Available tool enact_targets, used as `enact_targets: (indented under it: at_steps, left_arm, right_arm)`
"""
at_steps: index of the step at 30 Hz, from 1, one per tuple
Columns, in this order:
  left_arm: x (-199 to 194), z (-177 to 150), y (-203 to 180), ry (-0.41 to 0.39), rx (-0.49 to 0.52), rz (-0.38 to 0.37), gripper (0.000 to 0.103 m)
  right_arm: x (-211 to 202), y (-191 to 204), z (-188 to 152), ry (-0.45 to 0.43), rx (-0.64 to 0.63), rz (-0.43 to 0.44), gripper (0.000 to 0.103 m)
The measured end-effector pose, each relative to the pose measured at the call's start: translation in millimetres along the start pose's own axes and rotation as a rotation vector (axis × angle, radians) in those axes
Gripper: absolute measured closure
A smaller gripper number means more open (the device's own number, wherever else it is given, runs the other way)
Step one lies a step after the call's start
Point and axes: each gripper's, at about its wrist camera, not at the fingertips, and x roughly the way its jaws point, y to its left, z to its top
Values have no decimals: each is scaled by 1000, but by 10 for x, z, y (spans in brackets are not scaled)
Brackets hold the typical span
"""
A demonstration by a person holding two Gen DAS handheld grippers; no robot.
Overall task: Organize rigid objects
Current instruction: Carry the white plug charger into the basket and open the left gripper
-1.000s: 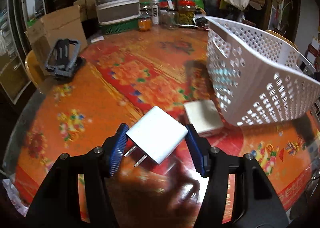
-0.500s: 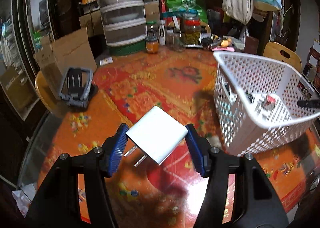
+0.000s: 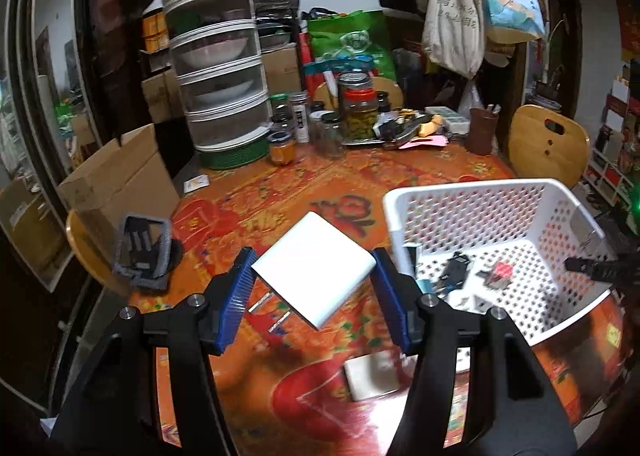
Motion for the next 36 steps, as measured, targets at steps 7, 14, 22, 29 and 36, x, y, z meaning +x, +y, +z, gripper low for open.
enact_targets:
  at_steps: [7,14,22,29,36]
  left_arm:
    - [55,193,-332,-3,26,-36,47]
    - [151,284,-681,8,57,-71,47]
    - [336,288,-1068,36,98,-101,47]
    - [695,185,-1508,125,126,-157,47]
    - [1007,12,-1822,206,153,-174,47]
  right_arm:
    - [3,-4,-1,1,-2,-1,67]
    - [4,0,-1,0,-2,-1,68]
    - [4,-3,0,0,-3,-1,67]
    - [3,1,-1,1,-2,-1,67]
    - [7,3,-6,1,-4,-1,67]
